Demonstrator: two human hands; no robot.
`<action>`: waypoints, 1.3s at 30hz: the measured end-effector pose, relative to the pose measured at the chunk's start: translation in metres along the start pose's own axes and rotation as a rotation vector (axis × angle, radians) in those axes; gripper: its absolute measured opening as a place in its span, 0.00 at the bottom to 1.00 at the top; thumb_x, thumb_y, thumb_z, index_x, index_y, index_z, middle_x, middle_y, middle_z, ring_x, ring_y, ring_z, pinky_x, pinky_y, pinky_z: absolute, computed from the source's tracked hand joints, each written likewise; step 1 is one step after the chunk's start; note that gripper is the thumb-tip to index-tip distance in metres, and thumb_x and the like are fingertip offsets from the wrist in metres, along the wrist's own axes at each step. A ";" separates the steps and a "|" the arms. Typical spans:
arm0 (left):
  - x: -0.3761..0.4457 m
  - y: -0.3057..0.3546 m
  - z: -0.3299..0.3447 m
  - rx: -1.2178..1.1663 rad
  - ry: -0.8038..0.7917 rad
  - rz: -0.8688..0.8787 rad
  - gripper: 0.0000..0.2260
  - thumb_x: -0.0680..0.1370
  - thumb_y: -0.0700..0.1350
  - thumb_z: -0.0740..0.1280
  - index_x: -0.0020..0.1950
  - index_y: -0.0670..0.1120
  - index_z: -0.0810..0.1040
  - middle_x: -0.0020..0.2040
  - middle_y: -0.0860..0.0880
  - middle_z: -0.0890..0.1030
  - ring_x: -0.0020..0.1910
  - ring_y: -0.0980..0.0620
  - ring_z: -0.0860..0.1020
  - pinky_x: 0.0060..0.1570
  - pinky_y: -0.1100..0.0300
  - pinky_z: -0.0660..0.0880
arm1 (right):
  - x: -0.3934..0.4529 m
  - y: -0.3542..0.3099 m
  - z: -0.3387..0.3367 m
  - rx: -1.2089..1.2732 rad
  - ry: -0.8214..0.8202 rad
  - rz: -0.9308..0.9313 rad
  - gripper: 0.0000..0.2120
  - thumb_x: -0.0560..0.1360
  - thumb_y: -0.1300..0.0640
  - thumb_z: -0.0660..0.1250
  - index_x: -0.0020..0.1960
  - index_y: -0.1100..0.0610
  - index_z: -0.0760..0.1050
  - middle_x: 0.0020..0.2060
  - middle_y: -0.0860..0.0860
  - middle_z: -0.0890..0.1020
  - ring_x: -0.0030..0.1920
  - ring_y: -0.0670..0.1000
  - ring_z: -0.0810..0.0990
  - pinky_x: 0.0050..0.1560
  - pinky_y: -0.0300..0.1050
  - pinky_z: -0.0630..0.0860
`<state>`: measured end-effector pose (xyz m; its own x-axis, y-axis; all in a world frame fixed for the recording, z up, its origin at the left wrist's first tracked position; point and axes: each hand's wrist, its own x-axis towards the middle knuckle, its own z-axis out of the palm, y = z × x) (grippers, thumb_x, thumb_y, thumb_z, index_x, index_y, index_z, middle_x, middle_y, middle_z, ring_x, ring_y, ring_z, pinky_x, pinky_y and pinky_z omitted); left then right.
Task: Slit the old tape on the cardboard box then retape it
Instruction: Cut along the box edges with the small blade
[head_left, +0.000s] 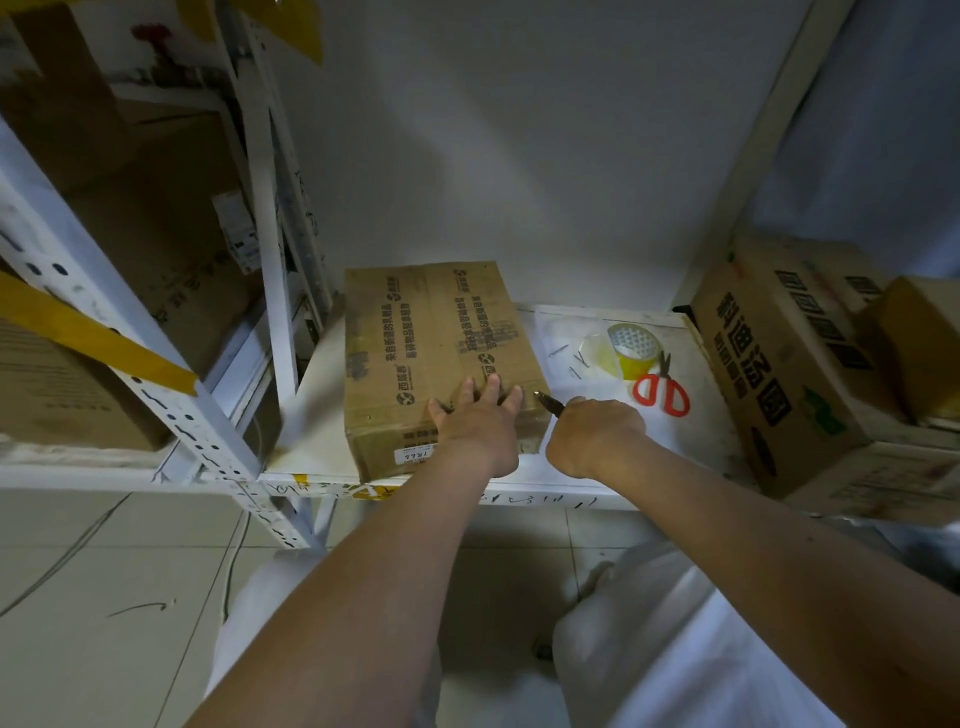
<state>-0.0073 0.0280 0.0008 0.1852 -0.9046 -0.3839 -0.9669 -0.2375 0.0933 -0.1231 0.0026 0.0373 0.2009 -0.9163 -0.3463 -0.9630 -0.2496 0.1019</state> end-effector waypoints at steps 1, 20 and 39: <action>0.001 0.000 -0.001 0.000 -0.003 0.001 0.39 0.77 0.44 0.65 0.78 0.57 0.42 0.79 0.53 0.39 0.77 0.44 0.39 0.71 0.32 0.46 | 0.000 -0.001 0.000 0.001 -0.008 0.002 0.17 0.75 0.56 0.60 0.62 0.58 0.69 0.45 0.53 0.74 0.46 0.54 0.73 0.46 0.45 0.72; 0.001 0.002 -0.008 0.014 -0.044 0.002 0.39 0.76 0.37 0.63 0.78 0.57 0.44 0.79 0.53 0.41 0.78 0.44 0.42 0.70 0.32 0.49 | -0.007 -0.003 0.012 0.210 -0.005 -0.034 0.14 0.79 0.56 0.56 0.59 0.60 0.74 0.55 0.56 0.79 0.54 0.56 0.78 0.49 0.44 0.71; 0.002 0.001 -0.007 0.028 -0.048 0.003 0.39 0.76 0.39 0.65 0.78 0.57 0.44 0.79 0.53 0.42 0.78 0.43 0.42 0.70 0.32 0.51 | -0.002 0.001 0.011 0.167 -0.050 0.003 0.20 0.76 0.53 0.57 0.65 0.60 0.66 0.57 0.56 0.78 0.57 0.58 0.76 0.53 0.48 0.72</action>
<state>-0.0069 0.0230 0.0064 0.1742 -0.8872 -0.4273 -0.9721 -0.2242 0.0694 -0.1263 0.0074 0.0280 0.1924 -0.8992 -0.3930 -0.9809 -0.1873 -0.0515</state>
